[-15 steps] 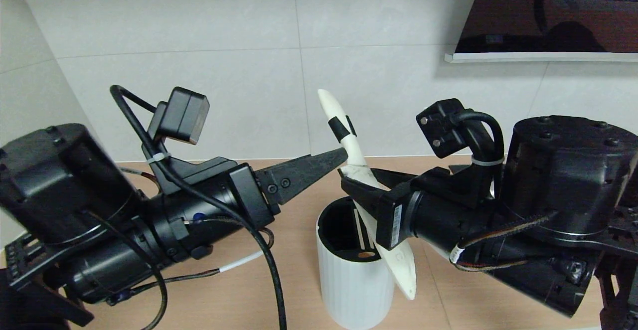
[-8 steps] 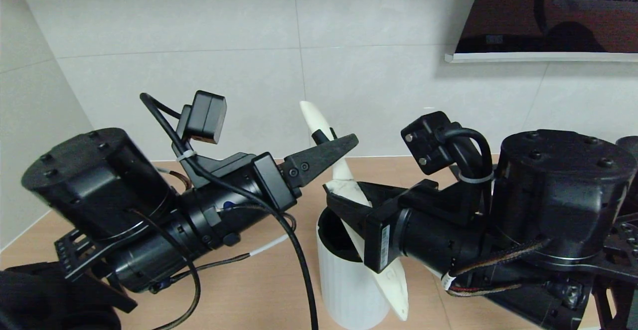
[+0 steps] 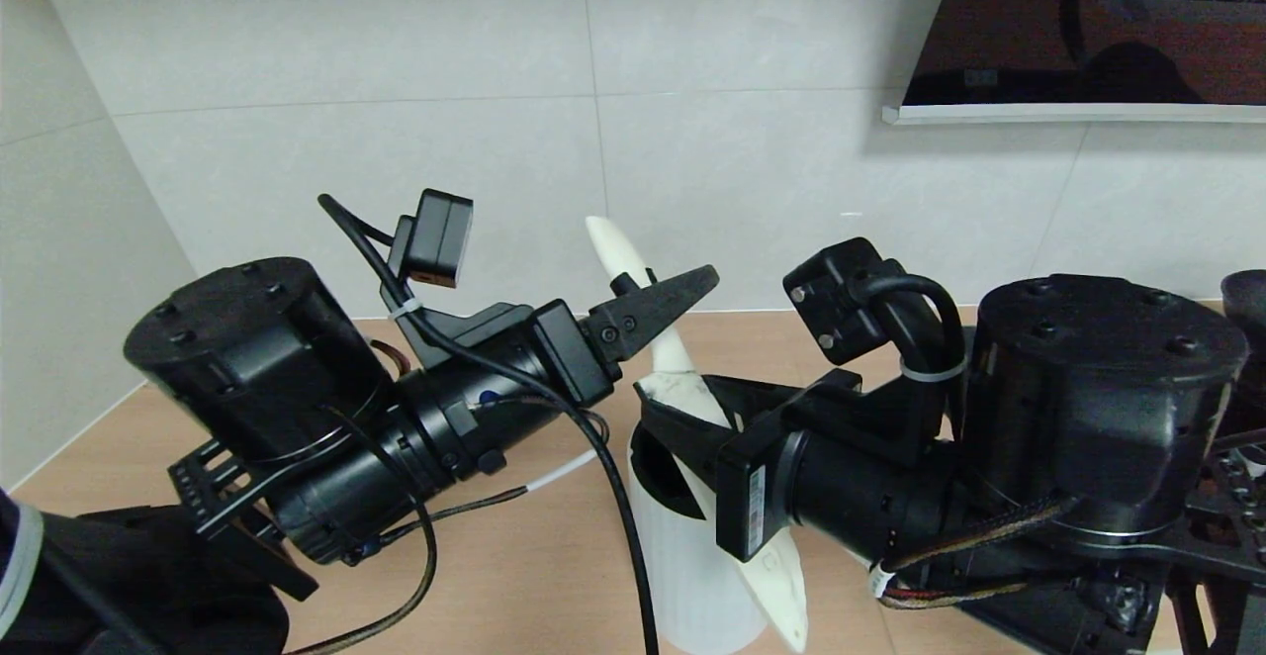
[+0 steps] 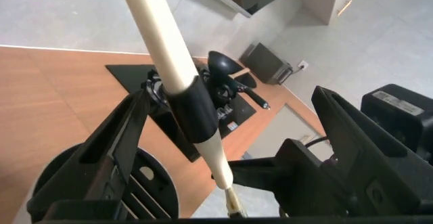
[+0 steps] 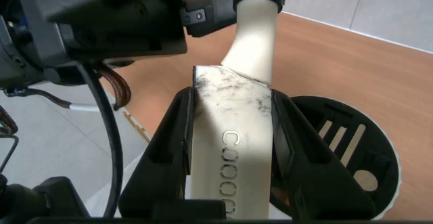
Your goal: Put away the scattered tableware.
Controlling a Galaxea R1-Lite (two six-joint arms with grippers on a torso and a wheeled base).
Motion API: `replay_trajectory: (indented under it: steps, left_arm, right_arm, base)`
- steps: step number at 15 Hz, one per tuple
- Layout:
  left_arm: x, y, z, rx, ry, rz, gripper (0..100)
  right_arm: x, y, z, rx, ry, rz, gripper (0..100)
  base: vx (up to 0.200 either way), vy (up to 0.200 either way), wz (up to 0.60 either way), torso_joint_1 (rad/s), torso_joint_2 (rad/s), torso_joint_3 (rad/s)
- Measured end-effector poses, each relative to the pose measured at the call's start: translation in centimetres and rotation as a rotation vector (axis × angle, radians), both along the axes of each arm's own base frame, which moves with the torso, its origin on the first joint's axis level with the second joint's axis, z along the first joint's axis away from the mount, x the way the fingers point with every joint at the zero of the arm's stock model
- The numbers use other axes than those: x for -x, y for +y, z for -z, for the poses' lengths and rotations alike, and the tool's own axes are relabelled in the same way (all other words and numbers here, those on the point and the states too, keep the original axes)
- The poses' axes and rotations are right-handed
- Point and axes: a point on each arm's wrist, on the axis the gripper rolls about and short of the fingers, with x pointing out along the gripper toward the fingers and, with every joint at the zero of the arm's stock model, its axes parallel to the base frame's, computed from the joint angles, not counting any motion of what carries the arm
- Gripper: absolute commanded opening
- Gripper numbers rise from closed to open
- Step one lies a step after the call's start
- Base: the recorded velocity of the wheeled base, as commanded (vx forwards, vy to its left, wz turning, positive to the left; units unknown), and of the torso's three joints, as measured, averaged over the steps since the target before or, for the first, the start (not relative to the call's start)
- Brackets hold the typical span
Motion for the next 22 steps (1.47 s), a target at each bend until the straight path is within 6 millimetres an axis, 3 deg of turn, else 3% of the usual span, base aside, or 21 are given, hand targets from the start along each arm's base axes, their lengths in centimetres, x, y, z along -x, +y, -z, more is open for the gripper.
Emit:
replay_trajectory:
  steps: [3, 4, 17, 18, 22]
  left_arm:
    - [-0.21, -0.13, 0.34, -0.006, 0.007, -0.003, 100]
    - [-0.25, -0.15, 0.41, -0.008, 0.009, -0.003, 0]
    - [-0.46, 0.09, 0.45, -0.01, 0.01, -0.011, 0]
    - [-0.45, 0.09, 0.44, -0.01, 0.01, -0.011, 0]
    - [-0.4, 0.14, 0.33, -0.007, 0.006, -0.013, 0]
  right_arm:
    - [0.0, -0.01, 0.05, 0.001, 0.001, 0.0, 0]
    - [0.0, -0.01, 0.05, 0.002, 0.001, 0.0, 0]
    - [0.05, -0.09, 0.02, 0.001, 0.0, 0.001, 0]
    - [0.05, -0.1, 0.02, 0.001, 0.0, 0.004, 100]
    - [0.04, -0.11, 0.02, 0.001, 0.0, 0.008, 100]
  base:
    - [0.0, 0.0, 0.0, 0.0, 0.0, 0.0]
    - [0.0, 0.0, 0.0, 0.0, 0.0, 0.0]
    - [0.0, 0.0, 0.0, 0.0, 0.0, 0.0]
    - [0.0, 0.0, 0.0, 0.0, 0.0, 0.0]
    - [0.0, 0.0, 0.0, 0.0, 0.0, 0.0]
